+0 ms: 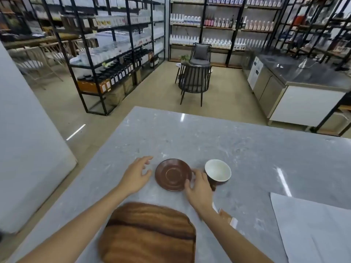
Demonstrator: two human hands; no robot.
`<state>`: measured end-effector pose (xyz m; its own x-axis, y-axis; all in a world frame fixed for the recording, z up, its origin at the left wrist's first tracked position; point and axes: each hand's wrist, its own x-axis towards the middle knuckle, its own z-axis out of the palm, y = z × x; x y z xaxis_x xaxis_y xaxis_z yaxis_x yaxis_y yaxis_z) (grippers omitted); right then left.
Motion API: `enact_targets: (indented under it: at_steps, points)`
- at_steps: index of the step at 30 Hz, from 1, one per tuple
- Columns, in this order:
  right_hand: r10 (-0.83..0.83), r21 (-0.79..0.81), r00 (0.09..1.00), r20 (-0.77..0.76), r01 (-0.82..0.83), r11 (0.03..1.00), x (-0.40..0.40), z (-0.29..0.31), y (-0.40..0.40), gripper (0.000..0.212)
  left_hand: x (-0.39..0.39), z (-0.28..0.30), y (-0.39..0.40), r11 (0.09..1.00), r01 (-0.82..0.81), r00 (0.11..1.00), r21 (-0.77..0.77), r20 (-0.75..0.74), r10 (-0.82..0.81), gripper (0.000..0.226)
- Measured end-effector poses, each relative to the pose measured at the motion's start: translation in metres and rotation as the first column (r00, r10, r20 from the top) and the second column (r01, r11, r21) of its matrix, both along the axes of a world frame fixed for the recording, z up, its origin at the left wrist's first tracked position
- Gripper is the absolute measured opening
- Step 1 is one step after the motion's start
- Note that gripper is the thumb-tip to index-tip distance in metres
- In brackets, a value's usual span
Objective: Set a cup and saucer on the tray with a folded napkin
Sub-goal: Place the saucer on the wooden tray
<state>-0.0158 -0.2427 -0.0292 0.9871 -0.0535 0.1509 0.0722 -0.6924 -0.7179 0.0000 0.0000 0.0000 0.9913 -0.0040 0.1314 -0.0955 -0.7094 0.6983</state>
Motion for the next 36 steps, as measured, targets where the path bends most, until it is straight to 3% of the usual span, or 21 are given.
enact_targets:
  at_steps: [5, 10, 19, 26, 36]
  points:
    - [-0.08, 0.049, 0.991, -0.108, 0.086, 0.995, 0.01, -0.021, 0.004, 0.046, 0.017, -0.022, -0.002, 0.999, 0.02, 0.984, -0.036, -0.174, -0.026, 0.055]
    - [-0.087, 0.066, 0.992, -0.095, 0.094, 0.993, 0.018, -0.035, 0.006, 0.03, 0.033, -0.041, -0.005, 0.996, 0.06, 0.966, -0.068, -0.247, -0.075, 0.062]
    - [-0.098, 0.176, 0.991, -0.086, 0.112, 0.978, 0.023, -0.034, 0.013, 0.044, 0.048, -0.053, -0.007, 0.994, 0.093, 0.981, -0.051, -0.169, -0.101, 0.059]
    - [-0.089, 0.159, 0.991, -0.098, 0.104, 0.982, 0.012, -0.023, 0.013, 0.053, 0.036, -0.051, -0.006, 0.995, 0.081, 0.988, -0.055, -0.13, -0.088, 0.055]
    - [-0.111, 0.195, 0.987, -0.118, 0.133, 0.972, -0.028, 0.003, 0.015, 0.044, -0.007, -0.032, 0.002, 0.99, 0.065, 0.99, -0.123, -0.118, -0.079, 0.058]
